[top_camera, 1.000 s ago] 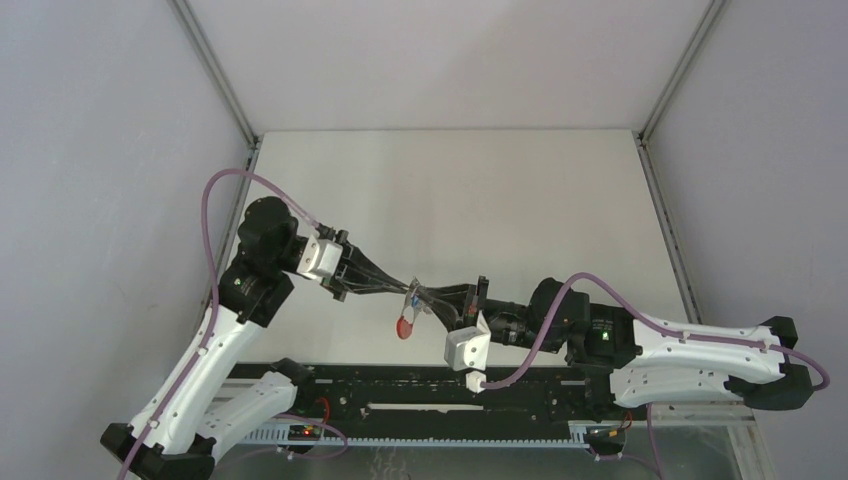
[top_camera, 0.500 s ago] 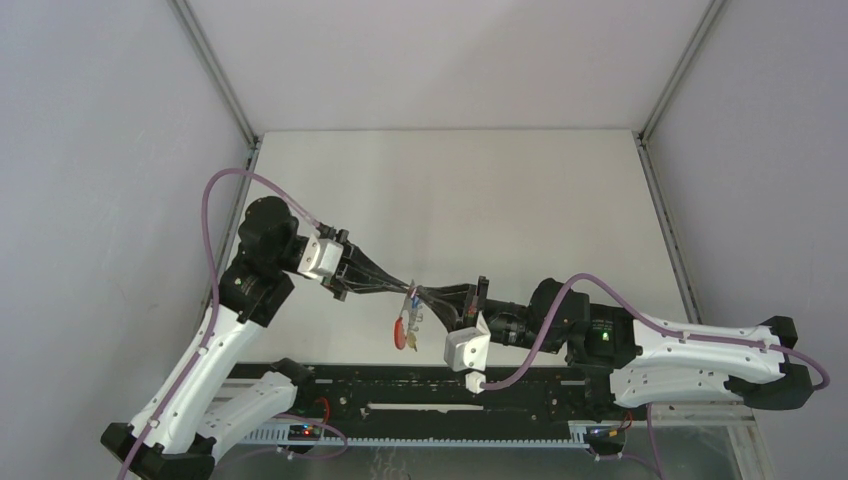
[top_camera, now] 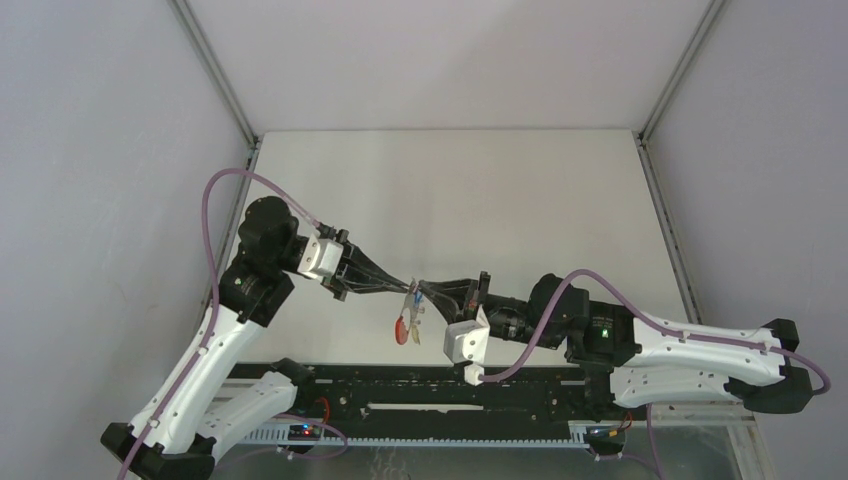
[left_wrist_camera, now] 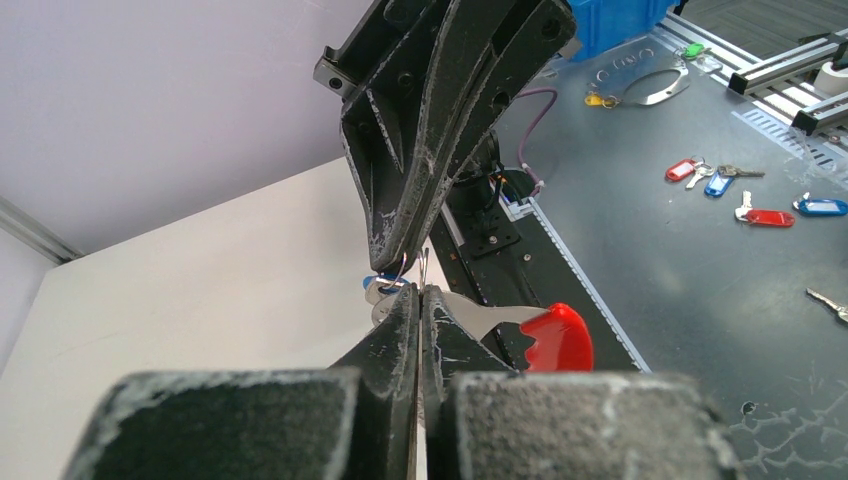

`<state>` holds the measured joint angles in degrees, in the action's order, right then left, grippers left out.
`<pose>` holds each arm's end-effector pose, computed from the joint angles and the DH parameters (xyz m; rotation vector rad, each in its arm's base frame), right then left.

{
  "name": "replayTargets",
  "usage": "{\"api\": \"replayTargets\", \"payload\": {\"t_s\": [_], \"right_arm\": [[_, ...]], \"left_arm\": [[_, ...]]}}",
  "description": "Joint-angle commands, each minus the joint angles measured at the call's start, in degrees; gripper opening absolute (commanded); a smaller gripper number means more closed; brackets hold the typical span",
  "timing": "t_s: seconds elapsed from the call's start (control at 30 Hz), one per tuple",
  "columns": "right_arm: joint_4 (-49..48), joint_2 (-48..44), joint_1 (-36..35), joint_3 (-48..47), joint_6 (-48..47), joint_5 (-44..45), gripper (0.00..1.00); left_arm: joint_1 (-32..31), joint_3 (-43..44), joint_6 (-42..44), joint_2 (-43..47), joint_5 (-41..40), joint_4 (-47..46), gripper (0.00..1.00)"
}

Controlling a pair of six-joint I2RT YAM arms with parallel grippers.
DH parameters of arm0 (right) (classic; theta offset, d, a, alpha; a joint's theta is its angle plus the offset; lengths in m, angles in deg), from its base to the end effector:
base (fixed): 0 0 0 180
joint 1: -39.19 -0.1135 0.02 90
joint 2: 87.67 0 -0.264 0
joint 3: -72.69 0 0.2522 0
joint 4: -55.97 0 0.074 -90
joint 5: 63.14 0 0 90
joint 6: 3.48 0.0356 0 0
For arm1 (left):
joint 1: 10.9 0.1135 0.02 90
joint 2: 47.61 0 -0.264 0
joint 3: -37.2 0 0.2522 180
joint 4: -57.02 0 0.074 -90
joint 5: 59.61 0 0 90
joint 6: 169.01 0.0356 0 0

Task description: Put the keys on the keyring

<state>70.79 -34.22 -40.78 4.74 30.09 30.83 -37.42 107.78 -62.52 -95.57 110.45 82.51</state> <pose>0.0401 0.2127 0.3881 -1.4483 0.6380 0.2672 0.1240 -0.1011 0.4026 1.4991 0.8611 -1.2425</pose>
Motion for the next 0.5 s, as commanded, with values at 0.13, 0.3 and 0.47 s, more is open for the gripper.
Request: {"api": "replayTargets", "payload": {"t_s": [0.13, 0.3, 0.47], "right_arm": [[-1.32, -0.54, 0.86, -1.48, 1.12, -0.65, 0.00], [-1.91, -0.07, 0.95, -1.53, 1.49, -1.06, 0.00], [-2.33, 0.08, 1.04, -1.52, 1.58, -1.11, 0.00]], "left_arm": [[-0.46, 2.29, 0.88, 0.24, -0.43, -1.56, 0.00], [-0.46, 2.01, 1.52, 0.11, -1.10, -1.53, 0.00], [-0.46, 1.74, 1.66, 0.31, -1.28, -1.54, 0.00]]}}
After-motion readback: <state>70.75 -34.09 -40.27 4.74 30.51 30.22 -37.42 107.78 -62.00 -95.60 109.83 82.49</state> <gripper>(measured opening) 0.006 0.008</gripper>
